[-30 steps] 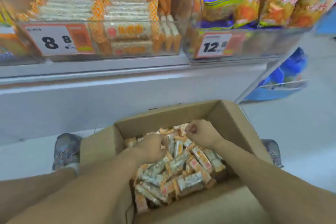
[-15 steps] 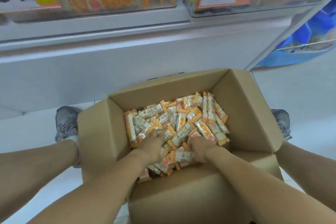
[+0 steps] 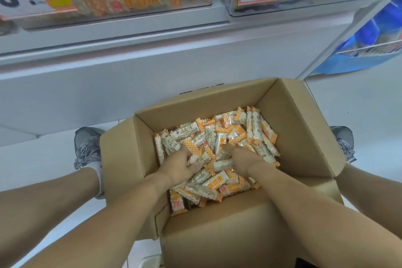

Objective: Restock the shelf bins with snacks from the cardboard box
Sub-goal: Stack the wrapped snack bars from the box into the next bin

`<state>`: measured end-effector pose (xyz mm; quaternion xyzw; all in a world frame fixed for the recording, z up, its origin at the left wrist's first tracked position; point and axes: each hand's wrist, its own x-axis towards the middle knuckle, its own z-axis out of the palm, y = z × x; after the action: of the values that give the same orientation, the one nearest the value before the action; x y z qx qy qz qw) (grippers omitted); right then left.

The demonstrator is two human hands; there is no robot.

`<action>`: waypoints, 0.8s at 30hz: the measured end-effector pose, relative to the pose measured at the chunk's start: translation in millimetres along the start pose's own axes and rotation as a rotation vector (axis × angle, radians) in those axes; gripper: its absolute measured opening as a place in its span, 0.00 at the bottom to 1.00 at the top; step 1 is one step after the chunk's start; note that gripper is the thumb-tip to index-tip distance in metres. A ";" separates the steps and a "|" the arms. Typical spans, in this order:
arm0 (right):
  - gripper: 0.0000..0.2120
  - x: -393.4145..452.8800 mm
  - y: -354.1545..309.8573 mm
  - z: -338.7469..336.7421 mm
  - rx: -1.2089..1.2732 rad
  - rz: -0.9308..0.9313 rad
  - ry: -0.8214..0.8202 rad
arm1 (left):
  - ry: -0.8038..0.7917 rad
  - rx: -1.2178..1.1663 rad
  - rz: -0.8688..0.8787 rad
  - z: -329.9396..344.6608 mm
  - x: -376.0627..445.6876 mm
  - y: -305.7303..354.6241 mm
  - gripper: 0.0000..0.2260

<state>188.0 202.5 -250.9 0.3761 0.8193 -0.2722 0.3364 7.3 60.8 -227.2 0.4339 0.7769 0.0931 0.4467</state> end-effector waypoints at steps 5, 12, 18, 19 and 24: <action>0.29 2.6 -7.4 3.6 -0.248 -0.024 0.199 | 0.025 -0.268 -0.106 -1.4 -0.3 5.5 0.25; 0.19 -3.6 -2.1 5.6 -0.407 -0.166 0.110 | -0.226 -0.695 -0.334 -13.6 -7.9 14.6 0.39; 0.26 -19.6 0.4 4.5 -0.389 -0.189 -0.032 | -0.361 -0.788 -0.258 -33.5 -32.3 31.1 0.10; 0.25 -21.4 1.0 -2.4 -0.373 -0.197 -0.030 | -0.362 -0.739 -0.201 -43.1 -35.3 31.7 0.14; 0.25 -48.6 -11.4 -93.7 -0.311 -0.265 0.074 | -0.331 -0.662 -0.173 -111.0 -45.4 48.6 0.28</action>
<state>170.3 240.4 -153.4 0.2182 0.9056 -0.1706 0.3213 -39.8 82.9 -108.6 0.2082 0.6558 0.2297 0.6884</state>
